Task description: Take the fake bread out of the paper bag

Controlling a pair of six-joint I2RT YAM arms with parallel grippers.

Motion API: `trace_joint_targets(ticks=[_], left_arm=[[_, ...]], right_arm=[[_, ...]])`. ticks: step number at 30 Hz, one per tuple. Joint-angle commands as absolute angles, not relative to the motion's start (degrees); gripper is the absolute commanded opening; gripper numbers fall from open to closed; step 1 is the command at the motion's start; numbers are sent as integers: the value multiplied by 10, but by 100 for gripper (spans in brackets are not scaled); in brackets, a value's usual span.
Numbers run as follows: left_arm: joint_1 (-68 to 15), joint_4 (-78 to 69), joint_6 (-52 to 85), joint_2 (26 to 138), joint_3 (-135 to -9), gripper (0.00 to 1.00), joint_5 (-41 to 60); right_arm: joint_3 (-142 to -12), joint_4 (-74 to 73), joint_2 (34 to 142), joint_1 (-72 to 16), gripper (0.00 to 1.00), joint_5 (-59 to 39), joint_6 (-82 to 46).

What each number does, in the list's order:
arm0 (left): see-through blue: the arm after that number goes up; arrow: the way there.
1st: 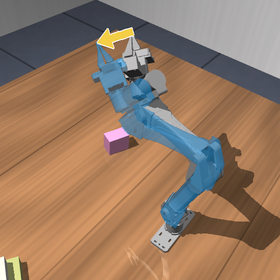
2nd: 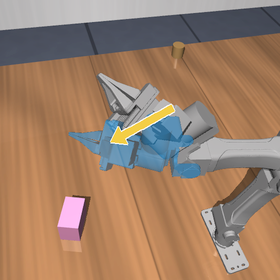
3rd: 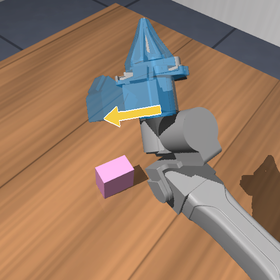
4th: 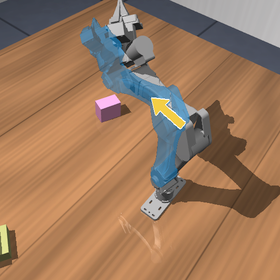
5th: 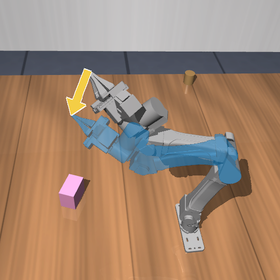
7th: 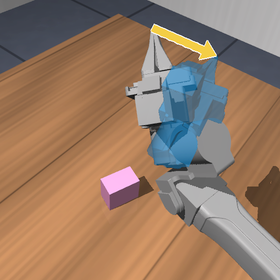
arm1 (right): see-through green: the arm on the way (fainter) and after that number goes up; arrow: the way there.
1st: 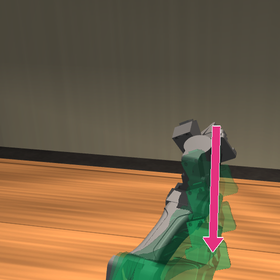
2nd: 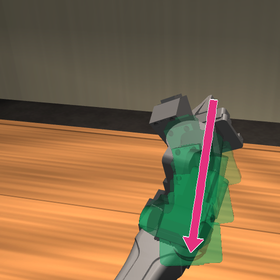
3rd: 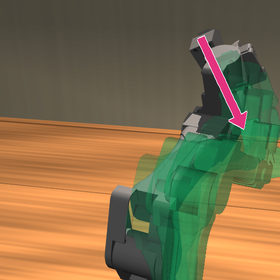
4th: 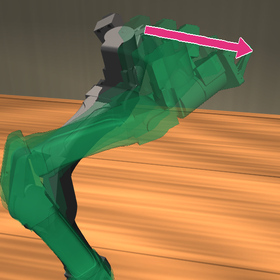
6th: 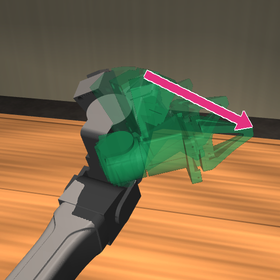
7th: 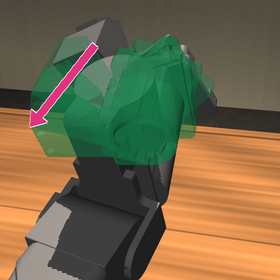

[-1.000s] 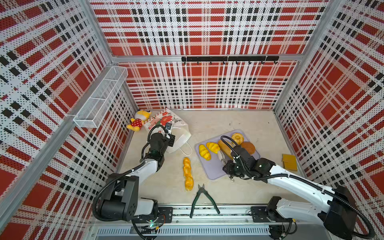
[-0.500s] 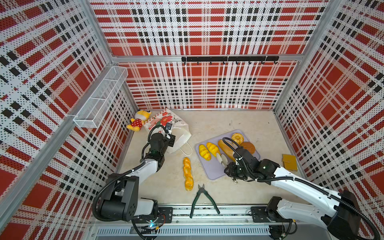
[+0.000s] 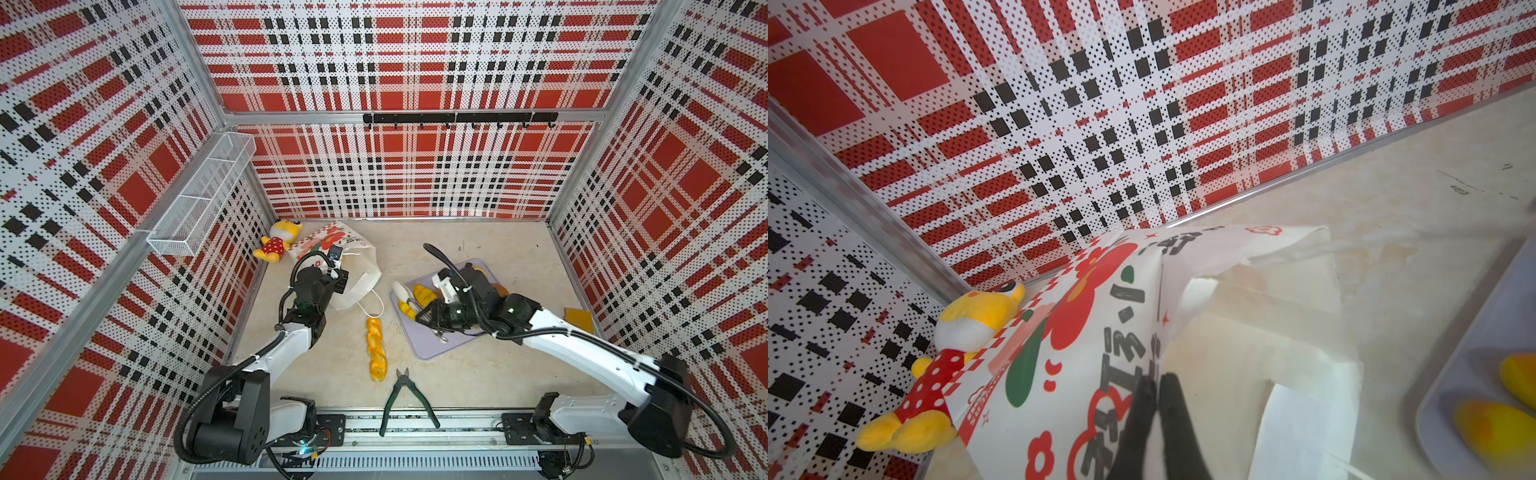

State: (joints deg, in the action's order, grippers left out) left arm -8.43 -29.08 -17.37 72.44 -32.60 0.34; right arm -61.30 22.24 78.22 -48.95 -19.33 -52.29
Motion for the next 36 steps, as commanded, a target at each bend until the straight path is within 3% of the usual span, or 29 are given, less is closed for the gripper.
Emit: trace_joint_targets(ticks=[1,8,16,19,26,36], left_arm=[[-81,-295,-162,724,-322,0,21],[-83,-315,-150,733,-316,0,34],[-83,-336,-137,746,-311,0,41],[-83,-343,-133,751,-310,0,43],[-82,-349,-126,753,-311,0,47],[-85,-350,-118,755,-308,0,49]], right_arm=[[-641,-16,859,-501,28,-247,-589],[-739,-140,1022,-513,27,-250,-641],[-810,-214,1133,-502,29,-248,-691],[-811,-270,1166,-495,24,-240,-732],[-840,-303,1230,-491,0,-254,-746],[-945,-354,1322,-477,0,-267,-751]])
